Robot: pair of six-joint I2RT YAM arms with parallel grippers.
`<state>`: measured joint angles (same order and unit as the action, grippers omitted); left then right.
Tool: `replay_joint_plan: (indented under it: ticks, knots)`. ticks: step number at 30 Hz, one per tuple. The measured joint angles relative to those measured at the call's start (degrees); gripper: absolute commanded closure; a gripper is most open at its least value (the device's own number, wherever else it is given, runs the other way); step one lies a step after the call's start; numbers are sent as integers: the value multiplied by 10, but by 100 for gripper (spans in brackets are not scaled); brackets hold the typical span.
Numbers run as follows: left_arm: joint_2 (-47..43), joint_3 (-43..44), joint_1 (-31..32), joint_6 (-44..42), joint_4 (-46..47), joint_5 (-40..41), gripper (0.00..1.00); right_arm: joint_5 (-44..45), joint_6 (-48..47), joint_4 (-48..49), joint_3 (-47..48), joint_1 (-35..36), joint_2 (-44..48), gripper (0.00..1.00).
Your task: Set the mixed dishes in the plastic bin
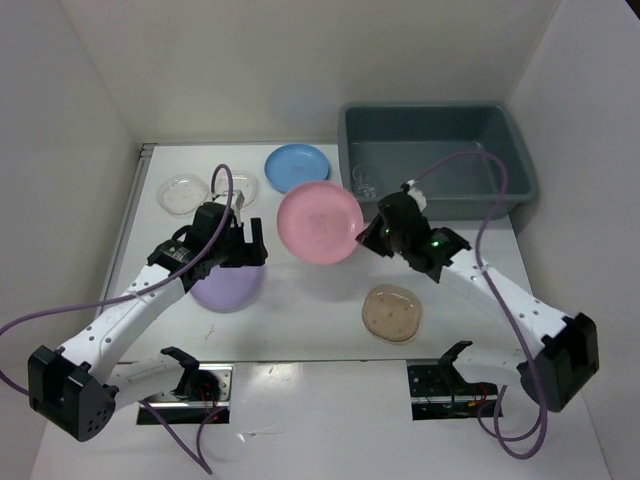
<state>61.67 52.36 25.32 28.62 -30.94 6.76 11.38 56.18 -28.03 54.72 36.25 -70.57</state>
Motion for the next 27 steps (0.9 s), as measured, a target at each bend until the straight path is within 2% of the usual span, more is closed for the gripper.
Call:
replay_joint_plan:
  ticks: [2,5,10,13,18,27]
  knots:
    - [6,0,0,0,4,0,1,-18,-15,-7,42,-20,33,100]
    - [13,0,0,0,9,0,1,-42,-40,-3,103,-103,45,100]
    - [13,0,0,-2,17,-1,1,-22,-86,5,209,-236,-20,100]
    - [12,0,0,-2,18,0,1,-5,-107,18,251,-288,-76,100]
    - [6,0,0,-2,17,0,1,29,-134,17,306,-344,-174,100]
    - [-21,-7,-2,-2,9,0,1,82,-164,7,388,-391,-359,100]
